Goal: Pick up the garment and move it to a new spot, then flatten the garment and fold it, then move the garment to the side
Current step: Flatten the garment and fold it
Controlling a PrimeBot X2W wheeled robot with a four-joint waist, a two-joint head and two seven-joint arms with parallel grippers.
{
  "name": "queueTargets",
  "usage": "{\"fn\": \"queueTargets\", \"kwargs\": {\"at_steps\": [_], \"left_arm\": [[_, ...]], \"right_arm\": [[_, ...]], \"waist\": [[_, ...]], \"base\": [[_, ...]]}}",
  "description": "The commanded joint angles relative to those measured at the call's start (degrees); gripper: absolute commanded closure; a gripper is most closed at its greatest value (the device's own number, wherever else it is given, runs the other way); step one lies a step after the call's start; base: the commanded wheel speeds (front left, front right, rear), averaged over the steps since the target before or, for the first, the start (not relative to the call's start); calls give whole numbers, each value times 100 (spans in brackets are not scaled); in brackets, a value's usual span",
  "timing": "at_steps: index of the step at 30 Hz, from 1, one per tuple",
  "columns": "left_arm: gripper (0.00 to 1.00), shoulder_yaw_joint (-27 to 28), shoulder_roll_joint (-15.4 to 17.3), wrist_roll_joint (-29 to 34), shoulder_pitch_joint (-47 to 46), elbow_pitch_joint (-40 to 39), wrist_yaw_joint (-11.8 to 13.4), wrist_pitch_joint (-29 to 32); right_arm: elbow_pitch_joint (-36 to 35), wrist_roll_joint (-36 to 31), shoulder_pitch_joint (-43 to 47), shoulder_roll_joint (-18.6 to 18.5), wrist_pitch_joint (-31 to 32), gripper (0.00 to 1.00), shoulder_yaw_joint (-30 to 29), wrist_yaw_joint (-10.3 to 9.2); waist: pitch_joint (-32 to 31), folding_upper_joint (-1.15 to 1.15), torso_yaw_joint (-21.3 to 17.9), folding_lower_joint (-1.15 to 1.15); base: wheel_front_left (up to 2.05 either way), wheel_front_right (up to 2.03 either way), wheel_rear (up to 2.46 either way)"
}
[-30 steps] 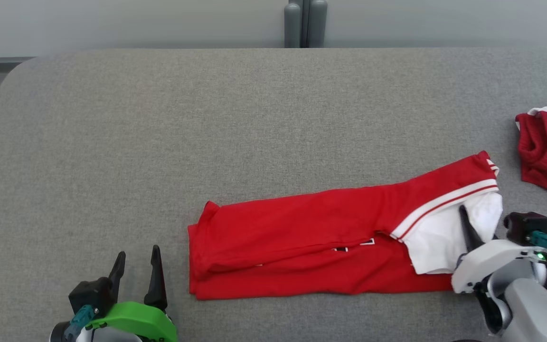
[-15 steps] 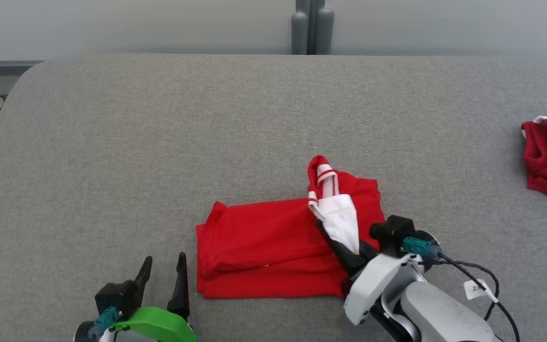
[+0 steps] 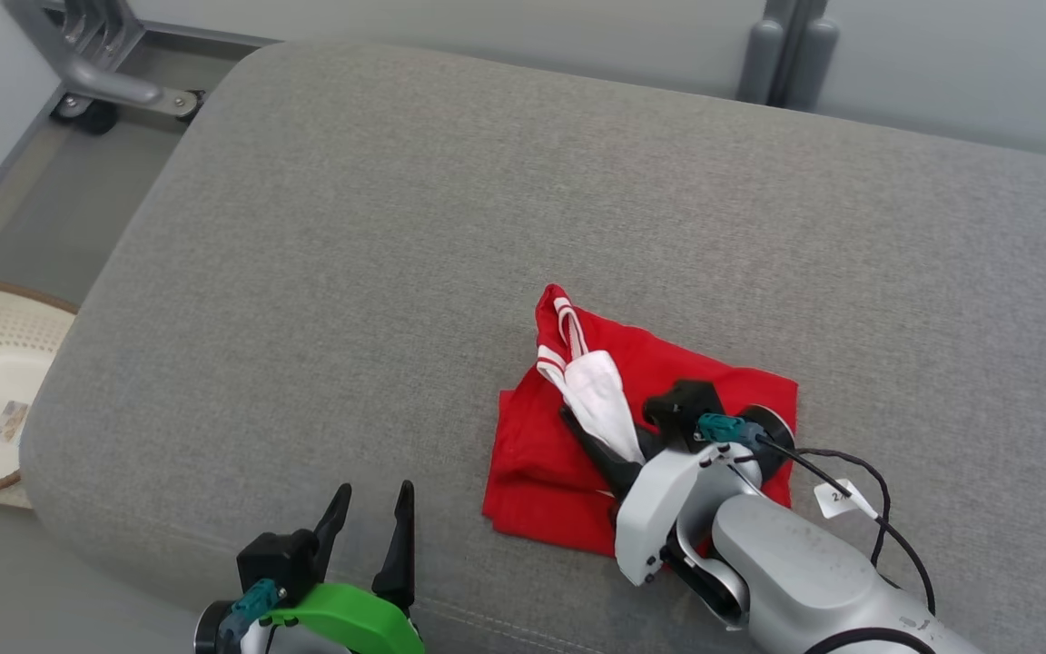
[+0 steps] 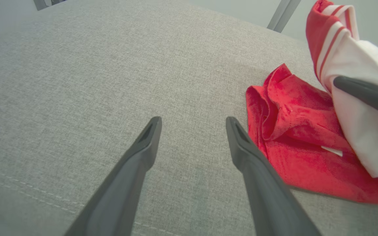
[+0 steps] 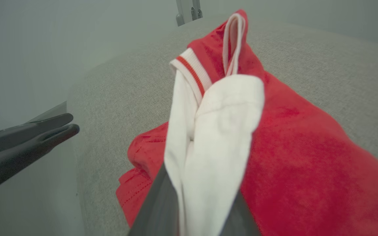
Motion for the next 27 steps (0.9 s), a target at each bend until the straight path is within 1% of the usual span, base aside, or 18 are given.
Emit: {"fn": "queueTargets", "kwargs": {"at_steps": [1, 4, 6, 8, 10, 11, 12, 13, 18, 20, 22, 27], "left_arm": [[0, 12, 20, -36, -20, -39, 45, 5], [0, 106, 20, -19, 20, -63, 86, 5], [0, 200, 16, -5, 3, -83, 107, 5], [0, 302, 20, 28, -16, -115, 113, 5], [0, 410, 19, 41, -30, -159, 126, 5], [0, 410, 19, 41, -30, -159, 126, 5], [0, 451, 18, 60, -38, -174, 130, 5], [0, 526, 20, 91, -49, -198, 121, 5], [0, 629, 21, 108, -43, -182, 84, 5], [0, 638, 21, 107, -46, -183, 78, 5], [0, 644, 21, 115, -51, -179, 63, 5], [0, 600, 21, 110, -46, -160, 29, 5]], "right_arm": [[115, 134, -137, 70, -74, 0, 51, -1], [159, 266, -234, 111, -123, 0, 41, -1], [64, 357, -260, 65, -156, 0, -136, -2], [-304, 383, -197, -41, -159, 0, -602, -2], [-723, 292, 72, -167, -147, 0, -1128, -1], [-723, 292, 72, -167, -147, 0, -1128, -1], [-890, 238, 211, -239, -145, 0, -1375, -1], [-1187, 97, 471, -371, -147, 0, -1802, -1], [-1462, -154, 1105, -554, -148, 0, -2348, -1], [-1538, -176, 1282, -547, -149, 0, -2381, -1], [-1631, -163, 1384, -527, -148, 0, -2241, -1], [-1858, 45, 1390, -610, -149, 0, -1548, -1]], "waist": [[116, 0, 423, 0], [117, 0, 332, 0], [106, 0, 207, 0], [92, 0, 60, 0], [72, 0, -102, 0], [72, 0, -102, 0], [63, 0, -180, 0], [40, 0, -321, 0], [-14, 0, -542, 0], [-19, 0, -576, 0], [-15, 0, -592, 0], [1, 0, -492, 0]], "base": [[0, 0, 0], [0, 0, 0], [0, 0, 0], [0, 0, 0], [0, 0, 0], [0, 0, 0], [0, 0, 0], [0, 0, 0], [0, 0, 0], [0, 0, 0], [0, 0, 0], [0, 0, 0]]}}
